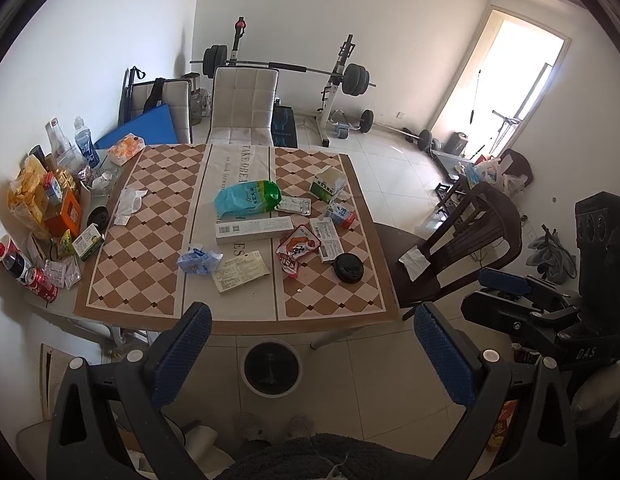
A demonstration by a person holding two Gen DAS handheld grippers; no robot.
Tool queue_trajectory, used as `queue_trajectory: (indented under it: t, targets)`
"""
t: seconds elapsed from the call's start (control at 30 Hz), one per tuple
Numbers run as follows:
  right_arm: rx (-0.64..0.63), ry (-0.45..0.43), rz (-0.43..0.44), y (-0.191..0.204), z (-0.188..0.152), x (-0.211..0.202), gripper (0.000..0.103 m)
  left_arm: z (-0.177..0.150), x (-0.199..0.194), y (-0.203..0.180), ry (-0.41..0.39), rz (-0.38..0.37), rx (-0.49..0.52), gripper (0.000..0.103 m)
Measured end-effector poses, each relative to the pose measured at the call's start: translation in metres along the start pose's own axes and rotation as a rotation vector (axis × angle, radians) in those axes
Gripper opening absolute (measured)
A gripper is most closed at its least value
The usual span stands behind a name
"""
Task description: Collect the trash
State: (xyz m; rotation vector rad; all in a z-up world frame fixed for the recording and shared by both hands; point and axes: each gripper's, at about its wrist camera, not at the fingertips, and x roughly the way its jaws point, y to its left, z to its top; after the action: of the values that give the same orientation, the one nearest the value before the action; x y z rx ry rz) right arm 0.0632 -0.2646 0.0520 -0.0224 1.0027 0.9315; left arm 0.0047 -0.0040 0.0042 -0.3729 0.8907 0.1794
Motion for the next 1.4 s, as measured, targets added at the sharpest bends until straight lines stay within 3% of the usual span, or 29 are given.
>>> queue_trajectory:
  t: [1.4]
  targets:
    - [-0.005,-0.005,0.005,0.011,0.004,0.000,0.103,-0.001,-0.012,0.002,-0.014,0.001,-0.003,0.103]
